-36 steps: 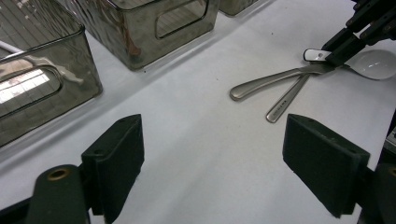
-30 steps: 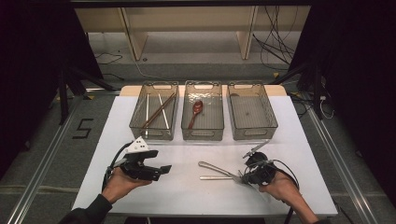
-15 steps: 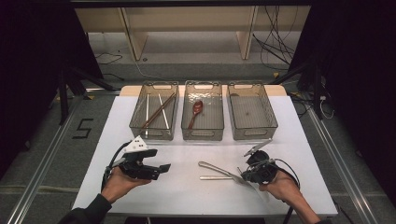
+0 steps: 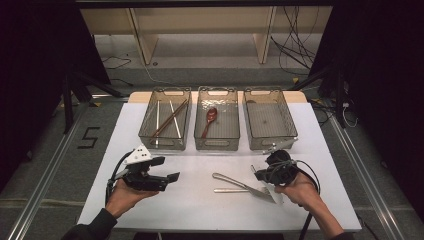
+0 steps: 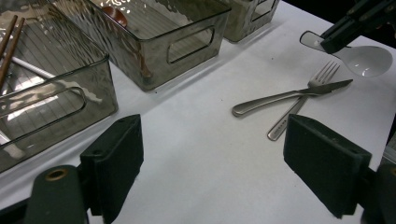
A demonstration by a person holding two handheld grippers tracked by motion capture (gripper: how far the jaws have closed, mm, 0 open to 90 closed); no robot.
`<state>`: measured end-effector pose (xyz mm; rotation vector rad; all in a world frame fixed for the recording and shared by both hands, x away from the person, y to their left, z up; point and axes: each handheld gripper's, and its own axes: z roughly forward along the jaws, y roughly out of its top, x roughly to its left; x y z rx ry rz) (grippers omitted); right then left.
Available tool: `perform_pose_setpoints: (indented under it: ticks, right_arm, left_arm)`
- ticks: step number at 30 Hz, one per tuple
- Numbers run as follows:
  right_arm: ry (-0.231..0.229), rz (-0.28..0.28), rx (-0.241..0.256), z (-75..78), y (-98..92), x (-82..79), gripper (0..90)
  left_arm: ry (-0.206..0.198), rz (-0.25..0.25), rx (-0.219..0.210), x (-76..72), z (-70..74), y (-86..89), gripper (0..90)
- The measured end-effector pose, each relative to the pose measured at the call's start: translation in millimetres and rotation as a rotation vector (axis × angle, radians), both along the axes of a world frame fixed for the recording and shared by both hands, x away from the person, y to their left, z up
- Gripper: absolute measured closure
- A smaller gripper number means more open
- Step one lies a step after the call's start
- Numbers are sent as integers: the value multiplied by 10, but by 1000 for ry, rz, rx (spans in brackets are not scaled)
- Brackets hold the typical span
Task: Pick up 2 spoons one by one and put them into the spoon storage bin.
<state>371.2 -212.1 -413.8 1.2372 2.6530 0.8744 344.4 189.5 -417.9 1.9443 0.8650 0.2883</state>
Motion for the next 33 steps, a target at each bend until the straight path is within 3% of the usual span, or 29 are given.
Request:
perform_pose_setpoints:
  ticks: [9,16,33]
  right_arm:
    - [-70,-27,56,179,64,207,866]
    - [-112,-40,84,282,165,373,866]
    - [-168,-76,144,468,477,856,866]
  left_arm:
    - [-15,23,-27,-16,19,66,186]
    - [-18,32,-26,-21,13,100,180]
    - [-32,55,-39,-51,24,174,173]
